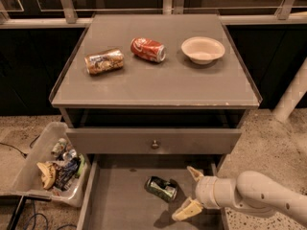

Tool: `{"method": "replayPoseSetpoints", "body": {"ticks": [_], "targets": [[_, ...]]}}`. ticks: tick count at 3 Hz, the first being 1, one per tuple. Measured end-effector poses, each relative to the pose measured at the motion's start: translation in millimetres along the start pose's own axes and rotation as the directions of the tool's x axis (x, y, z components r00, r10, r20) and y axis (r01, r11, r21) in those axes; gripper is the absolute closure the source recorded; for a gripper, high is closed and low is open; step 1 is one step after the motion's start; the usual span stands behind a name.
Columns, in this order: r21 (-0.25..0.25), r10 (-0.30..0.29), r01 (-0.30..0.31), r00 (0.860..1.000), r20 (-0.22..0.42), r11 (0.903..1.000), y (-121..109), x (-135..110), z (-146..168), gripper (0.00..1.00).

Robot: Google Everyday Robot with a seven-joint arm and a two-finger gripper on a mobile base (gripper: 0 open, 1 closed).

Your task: Pick green can from middle drawer and place on counter

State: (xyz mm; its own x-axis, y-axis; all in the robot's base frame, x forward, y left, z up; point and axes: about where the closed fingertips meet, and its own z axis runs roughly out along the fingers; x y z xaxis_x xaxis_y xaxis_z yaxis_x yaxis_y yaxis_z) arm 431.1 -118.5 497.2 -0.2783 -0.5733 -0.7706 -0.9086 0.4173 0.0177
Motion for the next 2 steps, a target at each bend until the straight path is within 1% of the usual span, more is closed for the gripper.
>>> {"method": "replayPoseSetpoints", "body": {"ticks": [1,2], "targets": [[0.069,0.0,-0.004,0.999,0.053,0.9976,-6,-7,27,0.0],[0.111,-0.009,0.0,0.997,0.082,0.9939,-10,-7,54,0.0]]}}
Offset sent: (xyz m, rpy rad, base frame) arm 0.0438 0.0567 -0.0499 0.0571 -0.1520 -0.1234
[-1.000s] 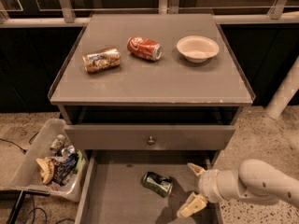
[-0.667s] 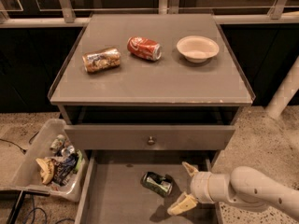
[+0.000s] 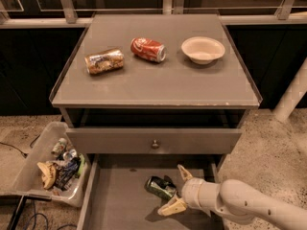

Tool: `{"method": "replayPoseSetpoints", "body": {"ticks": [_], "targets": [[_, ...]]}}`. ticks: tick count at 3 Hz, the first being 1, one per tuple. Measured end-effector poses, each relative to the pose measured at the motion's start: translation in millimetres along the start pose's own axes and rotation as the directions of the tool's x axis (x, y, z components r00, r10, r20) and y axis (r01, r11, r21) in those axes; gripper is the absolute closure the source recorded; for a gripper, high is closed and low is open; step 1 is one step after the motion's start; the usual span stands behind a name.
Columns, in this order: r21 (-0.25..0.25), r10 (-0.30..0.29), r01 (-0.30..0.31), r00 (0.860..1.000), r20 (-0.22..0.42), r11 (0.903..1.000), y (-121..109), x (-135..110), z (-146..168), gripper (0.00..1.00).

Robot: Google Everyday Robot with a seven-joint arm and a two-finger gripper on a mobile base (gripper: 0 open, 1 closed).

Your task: Pick green can from middle drawer and place on counter

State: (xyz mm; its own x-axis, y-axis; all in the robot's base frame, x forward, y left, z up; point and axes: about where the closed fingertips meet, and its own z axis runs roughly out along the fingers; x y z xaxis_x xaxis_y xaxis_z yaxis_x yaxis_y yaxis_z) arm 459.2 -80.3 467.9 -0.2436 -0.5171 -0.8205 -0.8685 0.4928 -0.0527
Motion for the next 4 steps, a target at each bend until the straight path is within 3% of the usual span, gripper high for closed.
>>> {"method": "replayPoseSetpoints", "body": {"ticks": [2,3,4], "targets": [[0.009,0.002,-0.002,0.999,-0.036,1.0,-2,29,52,0.0],[0.028,0.014,-0.011,0.997,-0.074,0.9995,-14,48,79,0.0],[0.028,0.013,-0.011,0.997,-0.075,0.9995,-14,49,79,0.0]]}}
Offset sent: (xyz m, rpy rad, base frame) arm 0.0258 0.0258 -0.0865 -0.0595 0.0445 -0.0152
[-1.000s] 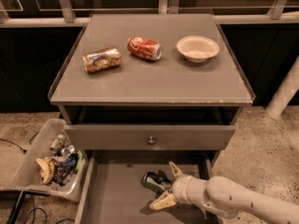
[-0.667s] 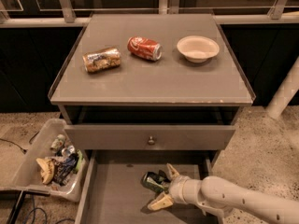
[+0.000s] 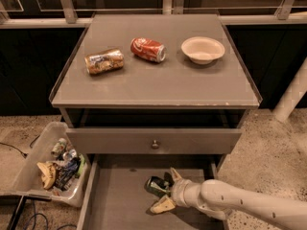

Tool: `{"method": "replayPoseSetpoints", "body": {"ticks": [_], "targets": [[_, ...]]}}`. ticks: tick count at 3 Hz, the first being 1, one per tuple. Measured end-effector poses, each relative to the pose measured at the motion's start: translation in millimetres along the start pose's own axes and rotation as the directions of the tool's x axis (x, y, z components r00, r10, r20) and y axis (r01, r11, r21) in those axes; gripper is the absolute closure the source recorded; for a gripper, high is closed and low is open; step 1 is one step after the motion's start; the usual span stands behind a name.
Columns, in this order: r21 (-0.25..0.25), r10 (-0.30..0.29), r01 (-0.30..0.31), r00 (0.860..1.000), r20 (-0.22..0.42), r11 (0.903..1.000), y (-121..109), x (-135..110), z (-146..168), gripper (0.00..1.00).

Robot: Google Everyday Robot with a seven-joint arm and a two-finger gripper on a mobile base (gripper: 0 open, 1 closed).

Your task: Pick green can from middle drawer and place on counter

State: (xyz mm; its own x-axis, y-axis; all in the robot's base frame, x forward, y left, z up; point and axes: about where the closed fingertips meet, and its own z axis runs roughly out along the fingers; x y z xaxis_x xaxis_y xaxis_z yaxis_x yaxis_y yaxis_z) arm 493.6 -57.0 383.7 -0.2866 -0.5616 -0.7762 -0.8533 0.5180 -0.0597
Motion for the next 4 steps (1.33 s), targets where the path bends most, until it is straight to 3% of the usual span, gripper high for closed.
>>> {"method": "replayPoseSetpoints", "body": {"ticks": [1,4], "targets": [[0.0,0.0,0.0,1.0,0.0,1.0,0.0,0.0,0.0,0.19],[0.0,0.0,0.0,1.0,0.0,1.0,0.1,0.0,0.1,0.89]]}}
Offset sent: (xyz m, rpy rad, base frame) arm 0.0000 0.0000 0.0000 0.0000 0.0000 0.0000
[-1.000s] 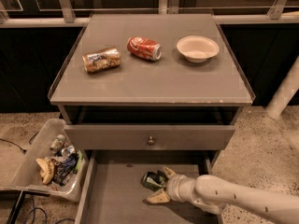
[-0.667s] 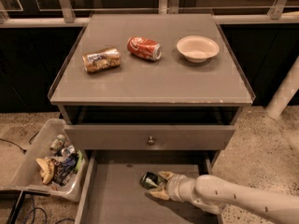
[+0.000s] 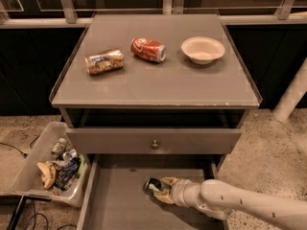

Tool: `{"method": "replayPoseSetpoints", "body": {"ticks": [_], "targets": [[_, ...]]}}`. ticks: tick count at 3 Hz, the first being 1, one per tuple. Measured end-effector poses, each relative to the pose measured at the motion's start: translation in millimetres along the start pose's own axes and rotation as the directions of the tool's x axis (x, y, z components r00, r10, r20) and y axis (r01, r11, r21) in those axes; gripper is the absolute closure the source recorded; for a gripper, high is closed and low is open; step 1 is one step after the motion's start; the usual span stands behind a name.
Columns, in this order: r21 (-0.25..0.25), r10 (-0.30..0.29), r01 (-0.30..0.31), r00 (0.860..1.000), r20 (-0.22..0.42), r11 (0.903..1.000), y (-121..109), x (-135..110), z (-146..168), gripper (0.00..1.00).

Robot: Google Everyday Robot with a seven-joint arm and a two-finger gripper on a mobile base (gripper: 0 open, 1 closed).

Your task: Pick green can from middle drawer and place on counter

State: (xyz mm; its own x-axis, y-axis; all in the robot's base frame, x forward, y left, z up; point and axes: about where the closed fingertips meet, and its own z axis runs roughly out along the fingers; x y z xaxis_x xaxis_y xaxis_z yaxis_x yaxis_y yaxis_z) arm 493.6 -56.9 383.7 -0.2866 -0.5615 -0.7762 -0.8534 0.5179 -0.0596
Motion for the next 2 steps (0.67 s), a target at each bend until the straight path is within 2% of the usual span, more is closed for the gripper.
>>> {"method": "replayPoseSetpoints", "body": {"ticks": [1,2], "targets": [[0.0,0.0,0.0,1.0,0.0,1.0,0,0,0,1.0],[-0.016,0.008,-0.007,1.0,0.022,0.9998,0,-2,-11,1.0]]}}
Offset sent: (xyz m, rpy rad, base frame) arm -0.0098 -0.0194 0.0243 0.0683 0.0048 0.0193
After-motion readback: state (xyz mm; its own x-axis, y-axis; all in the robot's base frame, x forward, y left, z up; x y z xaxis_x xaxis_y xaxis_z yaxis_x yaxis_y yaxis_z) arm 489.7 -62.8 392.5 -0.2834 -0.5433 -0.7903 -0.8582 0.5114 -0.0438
